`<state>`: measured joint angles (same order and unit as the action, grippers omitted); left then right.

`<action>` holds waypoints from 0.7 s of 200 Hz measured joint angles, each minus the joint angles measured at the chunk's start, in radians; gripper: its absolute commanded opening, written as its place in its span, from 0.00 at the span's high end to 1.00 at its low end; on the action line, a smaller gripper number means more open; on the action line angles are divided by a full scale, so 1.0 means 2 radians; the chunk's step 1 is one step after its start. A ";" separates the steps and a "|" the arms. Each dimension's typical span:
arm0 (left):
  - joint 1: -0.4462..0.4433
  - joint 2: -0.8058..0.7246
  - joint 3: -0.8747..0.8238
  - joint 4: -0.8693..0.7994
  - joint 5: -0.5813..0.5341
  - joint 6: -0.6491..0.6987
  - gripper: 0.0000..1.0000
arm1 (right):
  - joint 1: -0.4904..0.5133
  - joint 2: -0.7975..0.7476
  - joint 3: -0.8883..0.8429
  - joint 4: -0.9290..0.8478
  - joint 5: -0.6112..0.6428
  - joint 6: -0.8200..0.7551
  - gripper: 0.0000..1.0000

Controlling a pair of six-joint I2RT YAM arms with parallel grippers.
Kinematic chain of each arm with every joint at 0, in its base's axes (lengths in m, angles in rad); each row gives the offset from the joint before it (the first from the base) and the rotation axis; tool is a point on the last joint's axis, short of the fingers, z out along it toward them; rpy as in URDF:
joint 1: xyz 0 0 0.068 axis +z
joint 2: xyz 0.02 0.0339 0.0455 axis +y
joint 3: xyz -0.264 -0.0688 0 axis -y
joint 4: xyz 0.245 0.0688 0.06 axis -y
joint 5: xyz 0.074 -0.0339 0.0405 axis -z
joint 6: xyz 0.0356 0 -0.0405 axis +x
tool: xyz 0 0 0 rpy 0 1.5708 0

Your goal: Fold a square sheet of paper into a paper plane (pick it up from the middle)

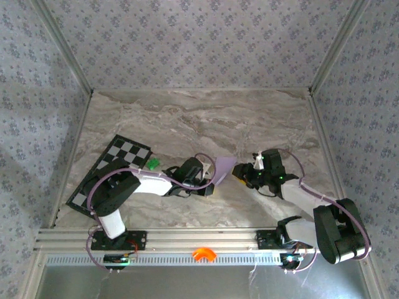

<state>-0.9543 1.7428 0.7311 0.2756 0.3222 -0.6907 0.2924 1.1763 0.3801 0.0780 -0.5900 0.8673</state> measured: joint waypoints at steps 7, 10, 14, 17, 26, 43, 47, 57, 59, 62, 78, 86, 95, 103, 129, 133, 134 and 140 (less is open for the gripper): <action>-0.003 0.000 0.007 -0.014 -0.009 0.005 1.00 | 0.001 -0.002 0.000 0.000 0.000 0.002 0.40; -0.005 -0.001 0.010 -0.019 -0.013 0.008 1.00 | 0.002 -0.002 0.000 -0.002 0.000 0.005 0.40; -0.007 -0.001 0.014 -0.027 -0.019 0.010 1.00 | 0.002 -0.003 0.001 -0.002 0.000 0.004 0.39; -0.009 -0.001 0.017 -0.034 -0.024 0.014 1.00 | 0.003 -0.003 0.002 -0.003 0.000 0.008 0.39; -0.014 -0.003 0.027 -0.053 -0.037 0.022 1.00 | 0.004 -0.003 0.005 -0.006 0.000 0.013 0.39; -0.025 -0.005 0.046 -0.090 -0.060 0.038 1.00 | 0.008 0.003 0.018 -0.015 0.002 0.027 0.38; -0.027 -0.005 0.050 -0.097 -0.065 0.040 1.00 | 0.009 0.005 0.021 -0.018 0.004 0.030 0.38; -0.034 -0.006 0.060 -0.115 -0.078 0.049 1.00 | 0.012 0.014 0.032 -0.026 0.010 0.039 0.38; -0.035 -0.006 0.062 -0.119 -0.081 0.050 1.00 | 0.013 0.016 0.034 -0.027 0.011 0.041 0.38; -0.036 -0.006 0.065 -0.124 -0.085 0.052 1.00 | 0.014 0.018 0.037 -0.029 0.013 0.043 0.38; -0.046 -0.006 0.079 -0.150 -0.106 0.063 1.00 | 0.016 0.033 0.052 -0.042 0.025 0.057 0.38; -0.050 -0.007 0.084 -0.160 -0.116 0.068 1.00 | 0.017 0.041 0.059 -0.046 0.028 0.064 0.38; -0.055 -0.007 0.089 -0.171 -0.127 0.075 1.00 | 0.018 0.051 0.064 -0.050 0.032 0.071 0.38; -0.059 -0.007 0.092 -0.181 -0.136 0.080 1.00 | 0.019 0.059 0.068 -0.053 0.035 0.076 0.39; -0.070 -0.007 0.101 -0.210 -0.159 0.097 1.00 | 0.023 0.091 0.088 -0.064 0.037 0.083 0.43; -0.071 -0.007 0.103 -0.216 -0.162 0.099 1.00 | 0.024 0.096 0.091 -0.064 0.037 0.083 0.45; -0.071 -0.007 0.103 -0.216 -0.163 0.100 1.00 | 0.024 0.097 0.091 -0.064 0.037 0.084 0.45; -0.073 -0.007 0.106 -0.222 -0.168 0.104 1.00 | 0.025 0.104 0.094 -0.064 0.036 0.085 0.47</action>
<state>-1.1011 1.7287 0.9436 -0.1692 -0.0139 -0.4824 0.3424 1.3849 0.5690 -0.0509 -0.5179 1.0374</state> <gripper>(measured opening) 0.051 0.560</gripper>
